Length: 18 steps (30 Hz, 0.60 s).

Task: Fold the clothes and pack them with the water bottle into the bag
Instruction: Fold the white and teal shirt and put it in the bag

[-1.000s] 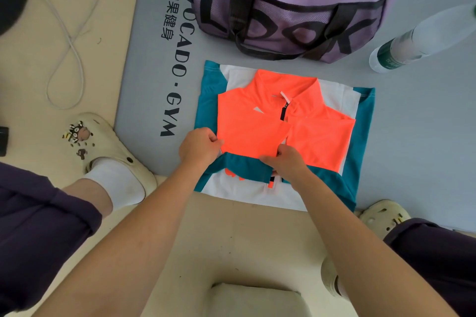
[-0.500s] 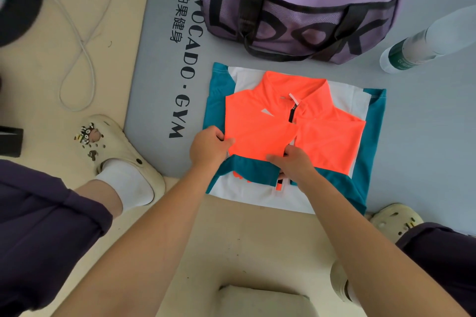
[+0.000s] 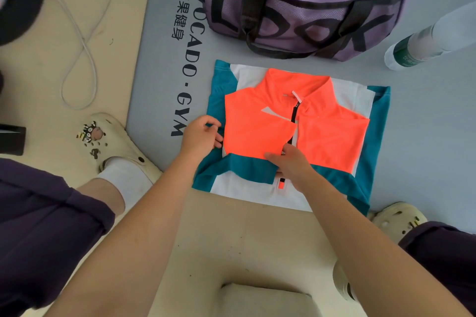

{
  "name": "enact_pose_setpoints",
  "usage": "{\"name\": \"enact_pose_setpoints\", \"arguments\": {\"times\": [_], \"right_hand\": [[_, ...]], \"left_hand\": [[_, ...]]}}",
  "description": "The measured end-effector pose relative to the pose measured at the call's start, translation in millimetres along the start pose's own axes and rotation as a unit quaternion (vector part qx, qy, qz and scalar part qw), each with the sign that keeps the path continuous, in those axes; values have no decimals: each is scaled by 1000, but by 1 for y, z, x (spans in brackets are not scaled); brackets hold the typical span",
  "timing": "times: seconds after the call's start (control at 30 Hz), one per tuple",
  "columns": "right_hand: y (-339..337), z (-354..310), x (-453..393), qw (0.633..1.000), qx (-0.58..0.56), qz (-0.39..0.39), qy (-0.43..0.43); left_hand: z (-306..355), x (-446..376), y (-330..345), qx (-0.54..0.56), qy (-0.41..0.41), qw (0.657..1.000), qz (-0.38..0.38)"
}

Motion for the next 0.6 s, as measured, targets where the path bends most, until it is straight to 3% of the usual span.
{"name": "enact_pose_setpoints", "arguments": {"times": [0.07, 0.23, 0.37, 0.5, 0.6], "right_hand": [[-3, -1, -4, 999, 43, 27, -14], [-9, -6, -6, 996, 68, 56, -20], [-16, -15, -4, 995, 23, 83, -41], [-30, -24, -11, 986, -63, 146, -43], [-32, -33, -16, 982, -59, 171, -54]], "left_hand": [[-4, 3, -6, -43, 10, 999, 27], [-14, 21, 11, -236, 86, 968, 1], [-20, 17, 7, -182, 55, 982, 13], [-36, 9, -10, -107, -30, 994, 19], [-22, 2, -14, -133, 18, 990, 53]]}}
Point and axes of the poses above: each hand's wrist, its own x-axis away from the middle knuckle, its own y-axis out of the palm, z = x × y, the point moved 9 cm from there along -x, towards the middle knuckle, and after that the axes turned 15 degrees about z, right-handed, at the moved point
